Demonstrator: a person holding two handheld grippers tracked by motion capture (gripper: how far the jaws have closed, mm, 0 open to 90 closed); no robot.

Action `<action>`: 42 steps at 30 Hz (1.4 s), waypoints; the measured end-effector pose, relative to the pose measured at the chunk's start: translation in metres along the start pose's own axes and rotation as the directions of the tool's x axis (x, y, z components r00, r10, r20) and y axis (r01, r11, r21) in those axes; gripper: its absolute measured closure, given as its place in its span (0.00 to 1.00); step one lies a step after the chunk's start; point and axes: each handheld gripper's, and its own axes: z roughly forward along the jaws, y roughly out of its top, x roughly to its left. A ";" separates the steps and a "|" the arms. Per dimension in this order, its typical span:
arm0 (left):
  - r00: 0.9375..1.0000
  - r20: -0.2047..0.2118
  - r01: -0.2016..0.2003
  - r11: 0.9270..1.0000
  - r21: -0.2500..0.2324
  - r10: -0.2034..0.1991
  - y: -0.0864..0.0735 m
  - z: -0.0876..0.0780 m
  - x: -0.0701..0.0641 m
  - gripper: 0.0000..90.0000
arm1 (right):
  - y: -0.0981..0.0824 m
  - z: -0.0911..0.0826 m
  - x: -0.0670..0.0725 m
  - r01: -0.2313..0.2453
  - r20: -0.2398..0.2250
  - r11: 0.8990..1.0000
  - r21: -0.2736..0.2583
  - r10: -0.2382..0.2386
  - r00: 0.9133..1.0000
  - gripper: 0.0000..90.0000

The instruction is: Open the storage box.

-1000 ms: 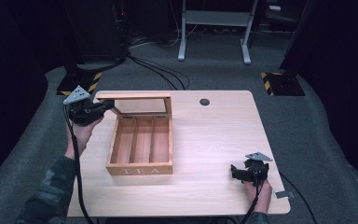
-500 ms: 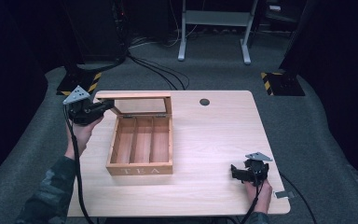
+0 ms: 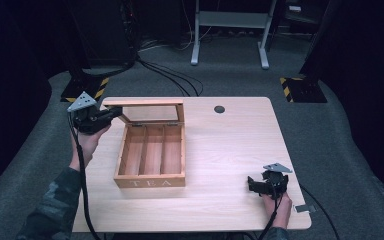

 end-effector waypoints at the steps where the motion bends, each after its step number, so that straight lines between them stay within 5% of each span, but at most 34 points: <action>1: 1.000 0.000 0.000 1.000 0.000 0.000 0.000 0.000 0.000 0.97 | 0.000 0.000 0.000 0.000 0.000 1.000 0.000 0.000 1.000 0.06; 22: 1.000 0.002 -0.009 1.000 0.000 0.009 -0.009 -0.006 -0.005 0.97 | 0.000 0.000 0.000 0.000 0.000 1.000 0.000 0.000 1.000 0.06; 42: 0.999 -0.012 -0.047 0.999 -0.014 0.047 -0.046 -0.020 -0.030 0.97 | 0.000 0.000 0.000 0.002 -0.001 1.000 -0.002 -0.002 1.000 0.07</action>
